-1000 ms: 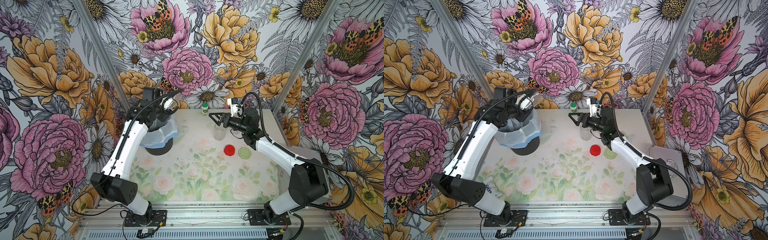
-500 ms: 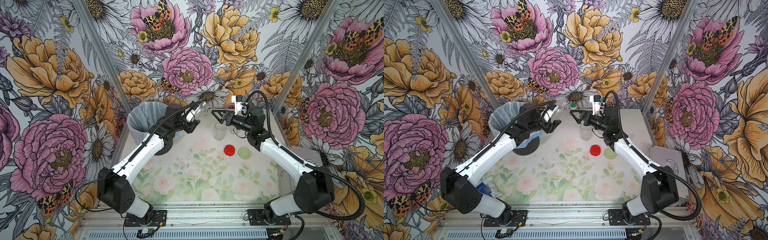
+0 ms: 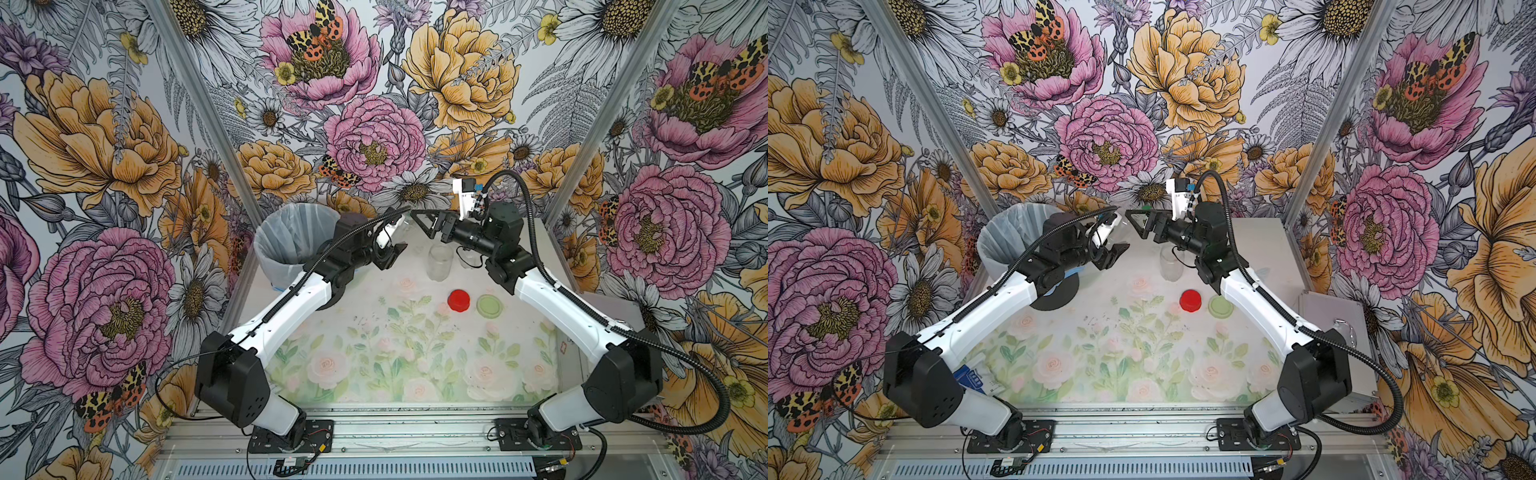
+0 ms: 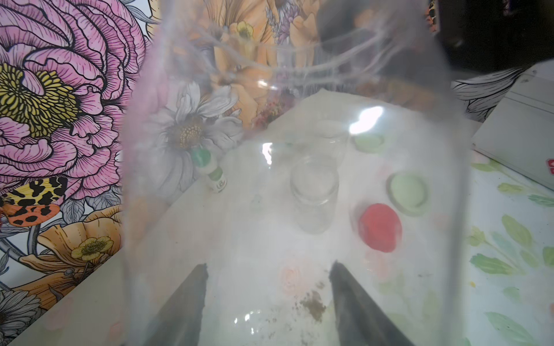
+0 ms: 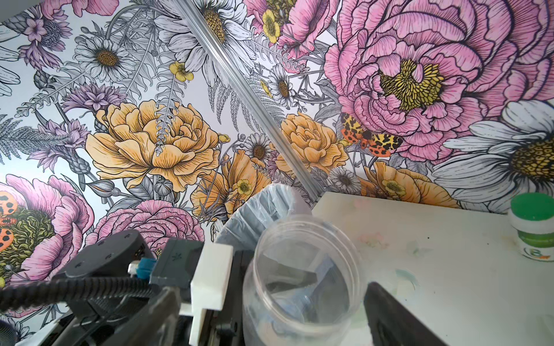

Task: Empty moldy peanuts from jars
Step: Place the jar at the center of the board.

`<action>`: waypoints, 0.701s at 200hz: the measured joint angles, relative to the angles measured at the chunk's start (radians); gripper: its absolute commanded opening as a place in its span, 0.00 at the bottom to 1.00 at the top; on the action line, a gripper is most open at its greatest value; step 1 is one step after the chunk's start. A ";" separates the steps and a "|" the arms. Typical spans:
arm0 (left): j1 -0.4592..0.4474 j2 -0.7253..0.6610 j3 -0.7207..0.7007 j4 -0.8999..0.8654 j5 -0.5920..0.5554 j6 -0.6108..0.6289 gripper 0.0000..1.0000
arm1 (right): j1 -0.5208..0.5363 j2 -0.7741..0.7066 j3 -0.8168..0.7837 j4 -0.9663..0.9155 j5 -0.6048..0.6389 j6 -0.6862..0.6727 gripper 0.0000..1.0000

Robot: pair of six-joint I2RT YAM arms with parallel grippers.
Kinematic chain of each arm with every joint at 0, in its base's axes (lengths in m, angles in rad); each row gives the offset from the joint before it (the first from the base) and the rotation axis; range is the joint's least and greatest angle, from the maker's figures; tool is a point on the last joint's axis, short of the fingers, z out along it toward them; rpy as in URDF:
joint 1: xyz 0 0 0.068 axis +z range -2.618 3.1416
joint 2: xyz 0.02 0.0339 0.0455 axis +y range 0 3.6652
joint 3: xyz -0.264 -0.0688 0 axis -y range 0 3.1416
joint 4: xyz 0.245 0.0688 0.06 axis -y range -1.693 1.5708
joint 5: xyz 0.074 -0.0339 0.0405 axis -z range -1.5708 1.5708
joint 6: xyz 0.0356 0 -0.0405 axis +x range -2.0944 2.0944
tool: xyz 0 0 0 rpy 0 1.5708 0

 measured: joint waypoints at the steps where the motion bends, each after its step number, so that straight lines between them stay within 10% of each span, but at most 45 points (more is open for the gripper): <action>1: 0.000 0.000 0.000 0.000 0.000 -0.001 0.54 | 0.000 0.001 0.000 0.000 0.000 0.000 0.95; 80: -0.021 0.000 -0.011 0.027 0.019 -0.006 0.52 | 0.008 0.072 0.035 -0.013 0.018 0.002 0.79; 113: -0.032 0.000 -0.011 0.030 0.021 -0.010 0.53 | 0.014 0.082 0.048 0.012 0.015 0.010 0.55; 140: -0.034 0.001 -0.011 0.039 0.020 -0.013 0.76 | 0.014 0.083 0.048 0.027 0.003 0.026 0.41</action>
